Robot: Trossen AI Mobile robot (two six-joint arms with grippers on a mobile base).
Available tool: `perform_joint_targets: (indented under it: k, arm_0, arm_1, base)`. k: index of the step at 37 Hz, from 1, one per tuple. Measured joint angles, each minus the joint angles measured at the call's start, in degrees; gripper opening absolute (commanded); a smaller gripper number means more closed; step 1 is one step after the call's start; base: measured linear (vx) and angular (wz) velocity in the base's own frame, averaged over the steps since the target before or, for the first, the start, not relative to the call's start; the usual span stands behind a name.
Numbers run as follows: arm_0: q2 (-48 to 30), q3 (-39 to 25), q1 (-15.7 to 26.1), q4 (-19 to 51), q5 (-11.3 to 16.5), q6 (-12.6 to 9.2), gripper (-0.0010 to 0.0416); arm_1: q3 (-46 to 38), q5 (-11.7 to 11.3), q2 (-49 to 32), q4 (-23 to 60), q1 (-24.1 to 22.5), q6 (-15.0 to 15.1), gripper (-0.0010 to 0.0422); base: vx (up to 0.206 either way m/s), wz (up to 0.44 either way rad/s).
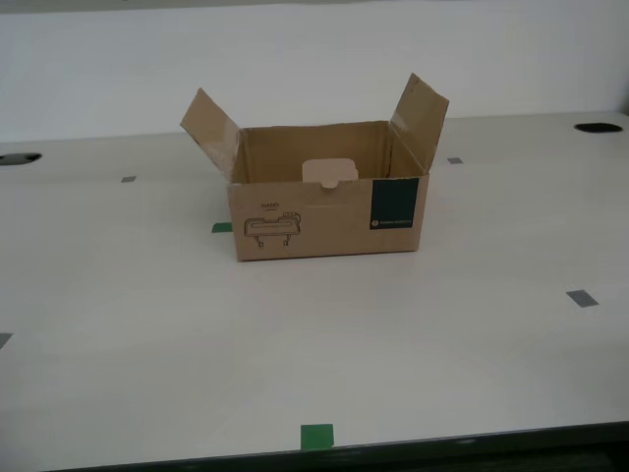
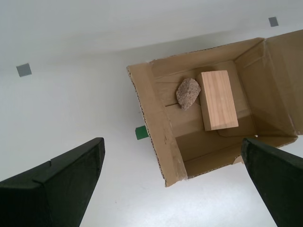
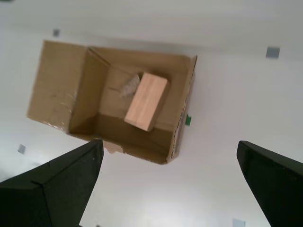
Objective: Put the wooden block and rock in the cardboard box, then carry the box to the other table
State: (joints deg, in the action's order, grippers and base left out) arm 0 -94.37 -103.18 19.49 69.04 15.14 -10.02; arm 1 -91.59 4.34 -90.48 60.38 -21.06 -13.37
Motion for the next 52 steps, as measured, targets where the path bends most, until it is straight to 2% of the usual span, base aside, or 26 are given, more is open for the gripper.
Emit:
perform_joint_targets:
  k: [4, 12, 17, 28, 44, 50, 52]
  arm_0:
    - [-3.2, 0.0, 0.0, 1.0, 0.0, 1.4, 0.0394]
    - [-7.8, 0.0, -0.1, 1.2, 0.0, 2.4, 0.0393]
    - [-10.1, 0.0, -0.1, 1.2, 0.0, 2.5, 0.0393]
    - [-14.3, 0.0, 0.0, 0.4, 0.0, 2.5, 0.0394]
    - [-17.9, 0.0, 0.1, -3.1, 0.4, 2.9, 0.0393]
    - [-18.1, 0.0, 0.0, -3.7, 3.1, 2.9, 0.0393]
    - [-18.5, 0.0, 0.1, -4.0, 3.2, 2.9, 0.0393]
  arm_1:
    - [3.3, 0.5, 0.0, -2.6, 0.1, -1.0, 0.0394]
    - [10.1, 3.8, 0.0, -11.0, 0.3, -3.8, 0.0394]
    - [13.6, 6.3, 0.0, -13.5, 0.5, -5.4, 0.0394]
    - [16.5, 6.5, -1.2, -16.2, 0.9, -7.1, 0.0394]
    - [16.6, 6.5, -6.8, -17.7, 1.6, -7.1, 0.0394]
    - [16.6, 6.9, -10.0, -18.7, 1.6, -7.1, 0.0394]
    - [16.6, 7.5, -11.0, -19.0, 1.6, -7.1, 0.0394]
  base:
    - [0.0, 0.0]
    - [0.0, 0.0]
    - [0.0, 0.0]
    - [0.0, 0.0]
    - [0.0, 0.0]
    - [0.0, 0.0]
    - [0.0, 0.0]
